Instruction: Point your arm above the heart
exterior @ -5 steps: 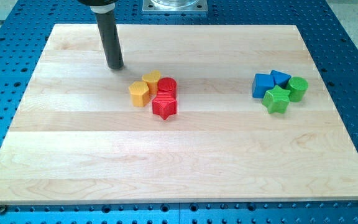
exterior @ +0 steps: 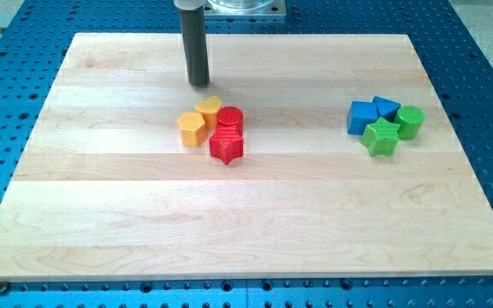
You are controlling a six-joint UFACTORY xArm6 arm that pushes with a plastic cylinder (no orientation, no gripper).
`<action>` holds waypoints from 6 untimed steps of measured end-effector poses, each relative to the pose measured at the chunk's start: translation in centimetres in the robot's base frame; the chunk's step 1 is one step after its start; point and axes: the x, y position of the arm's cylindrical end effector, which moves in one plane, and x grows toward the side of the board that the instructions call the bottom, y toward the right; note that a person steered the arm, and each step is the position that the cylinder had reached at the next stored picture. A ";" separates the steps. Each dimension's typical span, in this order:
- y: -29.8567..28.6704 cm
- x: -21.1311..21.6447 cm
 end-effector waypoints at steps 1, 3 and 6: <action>0.1 0.8; 1.9 0.6; 10.0 -0.5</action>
